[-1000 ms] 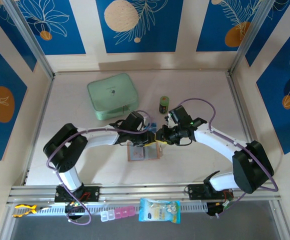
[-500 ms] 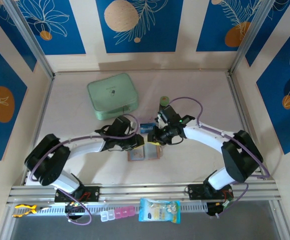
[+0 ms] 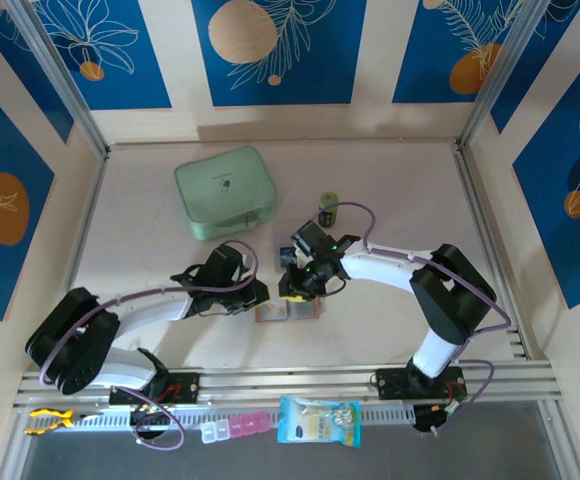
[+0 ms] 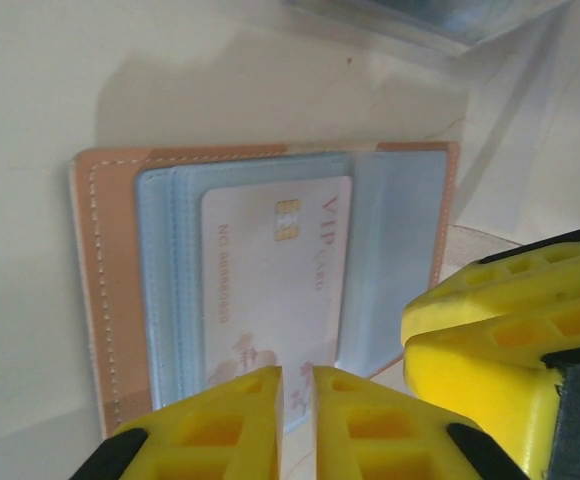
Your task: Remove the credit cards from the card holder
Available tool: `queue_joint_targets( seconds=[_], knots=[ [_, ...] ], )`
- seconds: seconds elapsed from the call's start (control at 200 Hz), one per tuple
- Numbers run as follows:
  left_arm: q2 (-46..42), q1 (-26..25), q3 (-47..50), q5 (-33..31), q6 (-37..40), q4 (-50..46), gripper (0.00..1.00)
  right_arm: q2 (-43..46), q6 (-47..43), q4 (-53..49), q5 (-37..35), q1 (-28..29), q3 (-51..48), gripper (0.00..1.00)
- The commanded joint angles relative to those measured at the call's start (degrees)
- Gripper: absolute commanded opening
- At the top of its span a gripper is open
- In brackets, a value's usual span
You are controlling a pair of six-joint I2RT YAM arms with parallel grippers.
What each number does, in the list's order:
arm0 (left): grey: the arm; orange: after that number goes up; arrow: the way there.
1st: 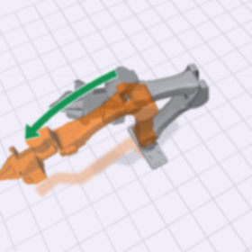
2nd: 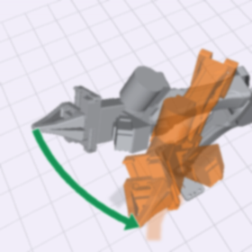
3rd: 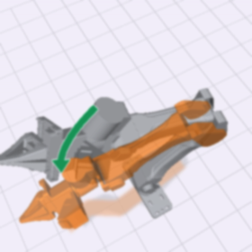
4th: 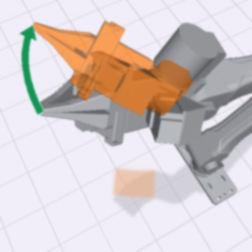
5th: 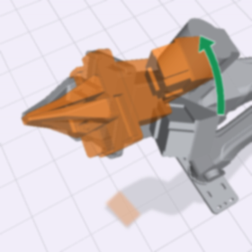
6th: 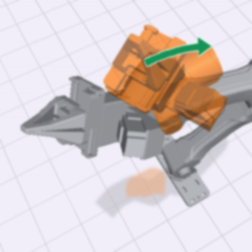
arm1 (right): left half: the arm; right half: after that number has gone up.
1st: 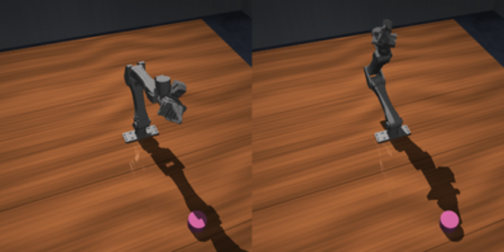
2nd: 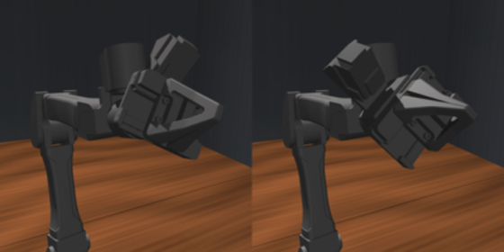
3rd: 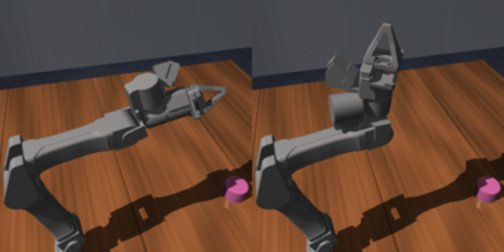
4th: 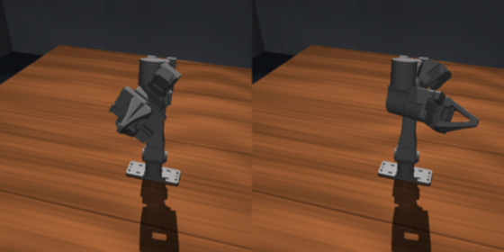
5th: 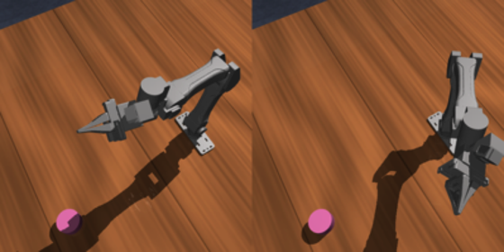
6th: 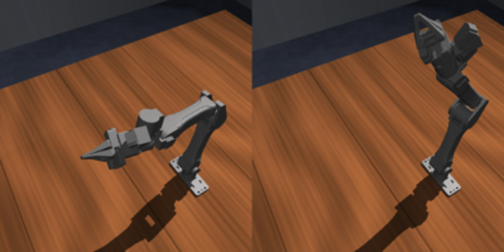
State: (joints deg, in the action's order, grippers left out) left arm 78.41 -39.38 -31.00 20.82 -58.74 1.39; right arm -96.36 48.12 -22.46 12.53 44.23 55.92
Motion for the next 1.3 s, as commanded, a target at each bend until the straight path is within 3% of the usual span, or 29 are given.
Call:
queue_joint_targets(
  seconds=[0.0,0.72,1.295],
  knots=[
    [1.4,0.5,0.3,1.4,-0.7,2.4,0.12,-1.1,0.7,0.5,0.3,0.5,1.4,0.26],
    [3.8,0.5,-1.0,-0.7,1.6,-3.1,0.09,-4.8,0.4,3.6,2.0,0.5,0.8,0.19],
    [4.5,0.5,-1.3,-0.5,1.6,-3.2,0.09,-3.6,-1.4,0.5,-3.2,0.4,0.5,0.18]
  ],
)
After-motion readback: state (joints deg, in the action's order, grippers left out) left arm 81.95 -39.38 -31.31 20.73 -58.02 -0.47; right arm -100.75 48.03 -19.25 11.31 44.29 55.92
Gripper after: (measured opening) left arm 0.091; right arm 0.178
